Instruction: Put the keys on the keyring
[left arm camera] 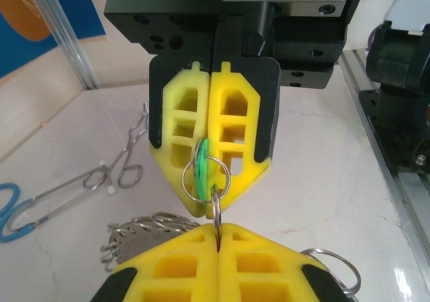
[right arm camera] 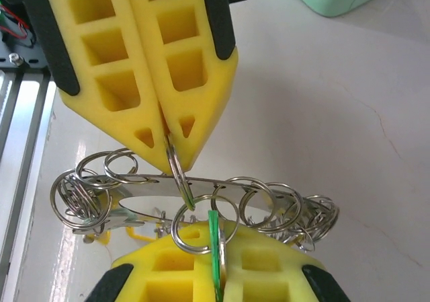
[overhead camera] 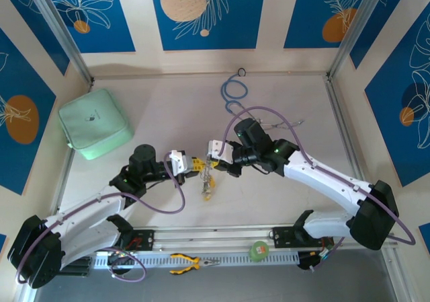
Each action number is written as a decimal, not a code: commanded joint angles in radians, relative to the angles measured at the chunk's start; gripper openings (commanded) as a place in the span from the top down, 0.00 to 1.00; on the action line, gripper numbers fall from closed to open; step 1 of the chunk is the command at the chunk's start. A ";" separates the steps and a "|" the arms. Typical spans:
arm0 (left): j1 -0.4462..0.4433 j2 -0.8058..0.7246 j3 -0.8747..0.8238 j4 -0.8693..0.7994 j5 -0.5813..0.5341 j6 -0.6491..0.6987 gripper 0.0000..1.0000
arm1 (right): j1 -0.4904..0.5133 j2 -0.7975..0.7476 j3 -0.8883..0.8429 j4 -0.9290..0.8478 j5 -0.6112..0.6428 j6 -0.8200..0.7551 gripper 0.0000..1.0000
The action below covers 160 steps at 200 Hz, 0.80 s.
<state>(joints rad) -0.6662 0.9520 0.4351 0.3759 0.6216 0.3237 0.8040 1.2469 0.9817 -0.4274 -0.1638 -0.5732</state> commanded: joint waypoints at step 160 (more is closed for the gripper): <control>-0.004 0.020 0.086 -0.141 -0.016 0.087 1.00 | 0.057 0.026 0.110 -0.095 0.105 -0.122 1.00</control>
<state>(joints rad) -0.6662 0.9665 0.4759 0.2764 0.6083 0.3702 0.8417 1.2854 1.0481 -0.4942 -0.0959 -0.6479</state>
